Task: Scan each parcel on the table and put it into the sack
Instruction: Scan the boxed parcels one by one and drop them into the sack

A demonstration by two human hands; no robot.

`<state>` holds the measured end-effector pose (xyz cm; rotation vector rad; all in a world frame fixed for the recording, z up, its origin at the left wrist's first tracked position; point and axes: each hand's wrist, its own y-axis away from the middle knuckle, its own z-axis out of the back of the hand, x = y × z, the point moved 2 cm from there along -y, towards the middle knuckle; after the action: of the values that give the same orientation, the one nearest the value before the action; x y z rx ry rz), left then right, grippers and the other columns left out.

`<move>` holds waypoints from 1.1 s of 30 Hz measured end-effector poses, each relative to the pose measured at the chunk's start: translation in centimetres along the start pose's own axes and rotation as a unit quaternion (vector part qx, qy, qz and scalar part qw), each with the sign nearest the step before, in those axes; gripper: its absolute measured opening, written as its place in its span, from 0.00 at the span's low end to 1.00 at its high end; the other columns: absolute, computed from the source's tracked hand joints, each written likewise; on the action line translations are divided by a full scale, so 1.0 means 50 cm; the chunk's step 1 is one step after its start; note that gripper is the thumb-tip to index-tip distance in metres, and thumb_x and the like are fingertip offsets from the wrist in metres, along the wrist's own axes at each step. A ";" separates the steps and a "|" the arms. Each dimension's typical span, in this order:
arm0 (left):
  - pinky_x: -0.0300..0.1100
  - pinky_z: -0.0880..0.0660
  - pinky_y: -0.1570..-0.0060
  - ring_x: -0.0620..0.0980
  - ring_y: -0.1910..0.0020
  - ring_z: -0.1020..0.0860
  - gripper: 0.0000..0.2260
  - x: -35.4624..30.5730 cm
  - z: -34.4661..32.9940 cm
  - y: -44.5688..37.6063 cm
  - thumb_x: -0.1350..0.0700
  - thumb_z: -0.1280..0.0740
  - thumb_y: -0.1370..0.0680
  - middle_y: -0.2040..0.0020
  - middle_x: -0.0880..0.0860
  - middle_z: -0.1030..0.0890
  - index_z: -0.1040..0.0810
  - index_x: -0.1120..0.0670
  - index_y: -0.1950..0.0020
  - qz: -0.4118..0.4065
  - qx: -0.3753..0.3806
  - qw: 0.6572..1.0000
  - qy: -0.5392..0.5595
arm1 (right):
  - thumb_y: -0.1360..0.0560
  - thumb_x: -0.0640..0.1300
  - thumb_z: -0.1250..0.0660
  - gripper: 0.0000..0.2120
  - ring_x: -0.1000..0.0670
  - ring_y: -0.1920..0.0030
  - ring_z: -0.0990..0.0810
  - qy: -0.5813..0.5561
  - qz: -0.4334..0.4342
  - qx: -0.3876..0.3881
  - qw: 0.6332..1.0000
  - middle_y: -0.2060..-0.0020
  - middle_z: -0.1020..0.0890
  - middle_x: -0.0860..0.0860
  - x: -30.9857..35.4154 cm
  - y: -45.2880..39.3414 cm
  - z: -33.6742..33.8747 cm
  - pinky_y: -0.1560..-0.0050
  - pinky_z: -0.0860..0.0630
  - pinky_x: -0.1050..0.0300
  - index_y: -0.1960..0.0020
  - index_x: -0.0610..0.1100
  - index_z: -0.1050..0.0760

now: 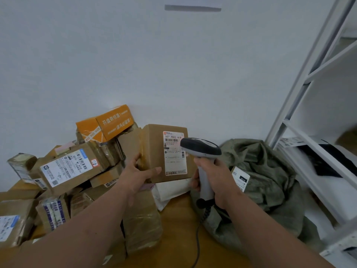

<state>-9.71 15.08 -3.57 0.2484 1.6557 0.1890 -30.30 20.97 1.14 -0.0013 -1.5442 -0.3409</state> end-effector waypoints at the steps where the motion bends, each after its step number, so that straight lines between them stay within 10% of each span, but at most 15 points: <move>1: 0.41 0.20 0.66 0.53 0.50 0.21 0.43 0.001 -0.003 -0.003 0.60 0.23 0.32 0.35 0.53 0.28 0.41 0.43 0.23 0.003 0.002 1.000 -0.004 | 0.22 0.47 0.33 0.11 0.49 0.73 0.21 -0.006 -0.001 -0.007 1.000 0.70 0.21 0.44 -0.004 -0.001 0.004 0.68 0.23 0.57 0.53 0.38 0.24; 5: 0.56 0.21 0.45 0.58 0.43 0.21 0.46 0.004 -0.023 -0.014 0.59 0.21 0.34 0.33 0.54 0.27 0.41 0.43 0.23 0.006 0.028 1.000 -0.009 | 0.23 0.45 0.30 0.08 0.47 0.71 0.21 -0.040 -0.004 -0.044 0.998 0.69 0.21 0.45 -0.017 -0.001 0.029 0.70 0.24 0.57 0.53 0.39 0.24; 12: 0.58 0.23 0.42 0.57 0.42 0.22 0.57 -0.008 -0.113 -0.025 0.47 0.16 0.50 0.32 0.54 0.27 0.40 0.41 0.24 0.019 0.093 0.995 -0.029 | 0.26 0.37 0.31 0.08 0.44 0.67 0.20 -0.050 -0.012 -0.201 0.978 0.72 0.19 0.43 -0.062 -0.013 0.121 0.64 0.23 0.52 0.63 0.38 0.23; 16: 0.39 0.27 0.59 0.46 0.52 0.24 0.41 -0.010 -0.204 -0.037 0.55 0.23 0.30 0.41 0.49 0.27 0.43 0.47 0.23 0.019 0.140 0.988 -0.061 | 0.25 0.39 0.30 0.03 0.45 0.60 0.17 -0.108 -0.024 -0.254 0.961 0.61 0.17 0.43 -0.069 -0.027 0.198 0.58 0.20 0.49 0.54 0.39 0.22; 21: 0.36 0.29 0.64 0.45 0.53 0.24 0.37 -0.007 -0.346 -0.045 0.53 0.24 0.30 0.44 0.48 0.25 0.40 0.50 0.26 0.041 0.168 0.980 -0.094 | 0.26 0.43 0.28 0.08 0.42 0.51 0.16 -0.123 -0.036 -0.244 0.961 0.53 0.16 0.43 -0.072 -0.057 0.307 0.44 0.19 0.43 0.49 0.42 0.22; 28: 0.56 0.28 0.37 0.54 0.44 0.23 0.35 0.045 -0.554 -0.071 0.46 0.23 0.31 0.40 0.51 0.23 0.35 0.47 0.30 0.097 0.204 0.961 -0.161 | 0.25 0.40 0.28 0.05 0.45 0.53 0.15 -0.126 -0.056 -0.253 0.958 0.54 0.14 0.44 -0.088 -0.075 0.496 0.51 0.18 0.48 0.50 0.43 0.21; 33: 0.54 0.27 0.38 0.53 0.43 0.24 0.27 0.103 -0.674 -0.096 0.44 0.28 0.26 0.40 0.50 0.22 0.31 0.48 0.31 0.132 0.224 0.946 -0.193 | 0.24 0.42 0.29 0.08 0.45 0.53 0.16 -0.099 -0.077 -0.266 0.956 0.54 0.15 0.45 -0.116 -0.093 0.596 0.50 0.18 0.43 0.46 0.43 0.22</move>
<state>-43.91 12.65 -6.42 0.8049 1.2518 -0.0409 -60.33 24.15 -4.44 -0.3485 -1.6098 -0.8956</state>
